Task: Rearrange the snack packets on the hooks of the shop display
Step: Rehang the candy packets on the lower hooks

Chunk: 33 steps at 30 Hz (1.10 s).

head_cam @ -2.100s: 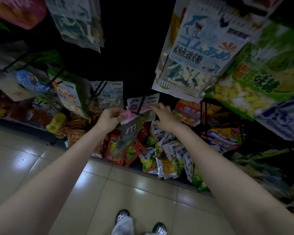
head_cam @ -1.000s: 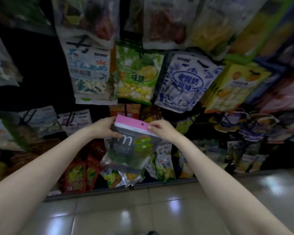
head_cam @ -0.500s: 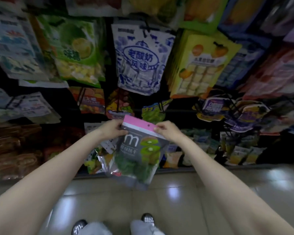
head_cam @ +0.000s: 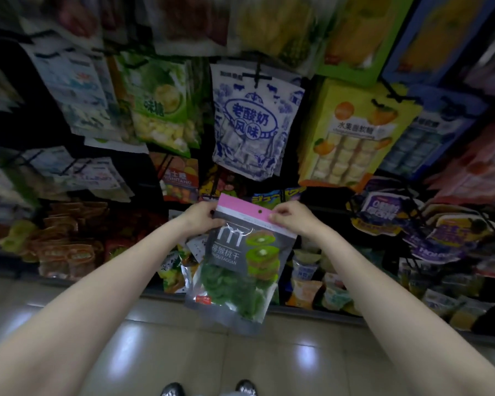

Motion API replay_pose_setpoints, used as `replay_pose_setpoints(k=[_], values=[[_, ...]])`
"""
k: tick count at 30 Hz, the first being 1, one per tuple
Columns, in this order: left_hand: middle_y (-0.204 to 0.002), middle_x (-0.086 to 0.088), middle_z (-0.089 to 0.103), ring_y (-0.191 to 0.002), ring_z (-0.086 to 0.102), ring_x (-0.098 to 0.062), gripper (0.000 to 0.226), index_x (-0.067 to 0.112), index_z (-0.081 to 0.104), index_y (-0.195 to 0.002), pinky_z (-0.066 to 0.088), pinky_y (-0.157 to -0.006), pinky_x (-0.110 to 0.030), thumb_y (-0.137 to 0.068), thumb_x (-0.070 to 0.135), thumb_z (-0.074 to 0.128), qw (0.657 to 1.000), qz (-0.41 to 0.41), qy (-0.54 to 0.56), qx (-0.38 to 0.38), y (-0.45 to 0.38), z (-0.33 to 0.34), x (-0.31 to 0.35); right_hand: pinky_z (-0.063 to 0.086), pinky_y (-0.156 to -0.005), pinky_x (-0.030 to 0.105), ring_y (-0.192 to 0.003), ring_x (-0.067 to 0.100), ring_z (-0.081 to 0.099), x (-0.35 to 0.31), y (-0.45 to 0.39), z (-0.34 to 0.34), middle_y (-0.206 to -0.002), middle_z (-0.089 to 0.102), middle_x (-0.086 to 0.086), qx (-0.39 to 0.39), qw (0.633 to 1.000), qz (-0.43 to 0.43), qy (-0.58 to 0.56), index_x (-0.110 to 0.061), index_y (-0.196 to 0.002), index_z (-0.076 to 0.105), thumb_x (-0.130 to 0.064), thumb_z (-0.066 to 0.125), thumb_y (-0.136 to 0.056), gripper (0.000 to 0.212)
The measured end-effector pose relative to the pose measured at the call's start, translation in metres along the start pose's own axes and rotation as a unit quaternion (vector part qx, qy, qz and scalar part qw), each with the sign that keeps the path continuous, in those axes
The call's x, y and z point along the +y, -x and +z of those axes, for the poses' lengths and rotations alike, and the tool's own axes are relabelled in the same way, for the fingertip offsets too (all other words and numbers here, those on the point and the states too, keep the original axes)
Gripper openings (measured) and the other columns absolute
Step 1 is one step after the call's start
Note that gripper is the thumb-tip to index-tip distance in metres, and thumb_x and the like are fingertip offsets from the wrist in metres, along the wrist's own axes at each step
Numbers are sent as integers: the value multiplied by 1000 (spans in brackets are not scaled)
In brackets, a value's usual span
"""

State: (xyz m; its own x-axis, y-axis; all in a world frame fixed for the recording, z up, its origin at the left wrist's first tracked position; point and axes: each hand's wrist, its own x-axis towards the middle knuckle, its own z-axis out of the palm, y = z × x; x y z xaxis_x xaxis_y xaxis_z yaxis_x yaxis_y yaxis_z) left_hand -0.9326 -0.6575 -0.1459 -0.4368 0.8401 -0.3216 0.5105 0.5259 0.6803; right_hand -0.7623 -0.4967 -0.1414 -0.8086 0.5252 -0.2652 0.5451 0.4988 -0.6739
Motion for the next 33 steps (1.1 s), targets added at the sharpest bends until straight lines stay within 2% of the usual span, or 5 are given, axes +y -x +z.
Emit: replay_pose_setpoints(k=[9, 12, 19, 22, 33], values=[[-110, -3, 59, -91, 61, -23, 40, 15, 36, -130, 53, -75, -38, -94, 23, 52, 989, 23, -59, 134, 46, -43, -13, 38, -58, 33, -70, 28, 59, -80, -12, 3, -78, 65, 12, -53, 970, -128, 200, -10, -83, 64, -25, 52, -95, 23], [-109, -2, 61, -98, 58, -19, 42, 16, 39, -133, 49, -77, -29, -94, 19, 53, 986, 53, -62, 146, 59, -61, -19, 39, -56, 33, -62, 21, 56, -110, -14, -2, -75, 64, 6, -43, 956, -156, 246, -11, -89, 66, -24, 49, -97, 23], [-135, -6, 39, -123, 35, -31, 51, 26, 39, -137, 35, -97, -39, -90, 31, 58, 965, 47, -110, 234, 71, -98, -22, 45, -65, 30, -73, 14, 60, -162, -15, -12, -88, 68, 0, -33, 938, -233, 254, -10, -97, 70, -24, 52, -95, 22], [-111, 0, 55, -111, 49, -24, 26, 22, 56, -113, 41, -89, -38, -90, 34, 57, 960, 56, -101, 257, 74, -106, -22, 34, -54, 11, -60, -4, 47, -174, -17, -6, -80, 59, -8, -18, 931, -272, 241, -9, -96, 70, -23, 54, -95, 22], [-83, 6, 61, -77, 56, -13, 12, 22, 62, -85, 40, -64, -27, -92, 30, 56, 969, 85, -52, 226, 79, -106, -6, 39, -57, 29, -66, 12, 55, -168, -34, -12, -77, 63, -1, -8, 948, -195, 251, -16, -88, 67, -34, 56, -92, 21]])
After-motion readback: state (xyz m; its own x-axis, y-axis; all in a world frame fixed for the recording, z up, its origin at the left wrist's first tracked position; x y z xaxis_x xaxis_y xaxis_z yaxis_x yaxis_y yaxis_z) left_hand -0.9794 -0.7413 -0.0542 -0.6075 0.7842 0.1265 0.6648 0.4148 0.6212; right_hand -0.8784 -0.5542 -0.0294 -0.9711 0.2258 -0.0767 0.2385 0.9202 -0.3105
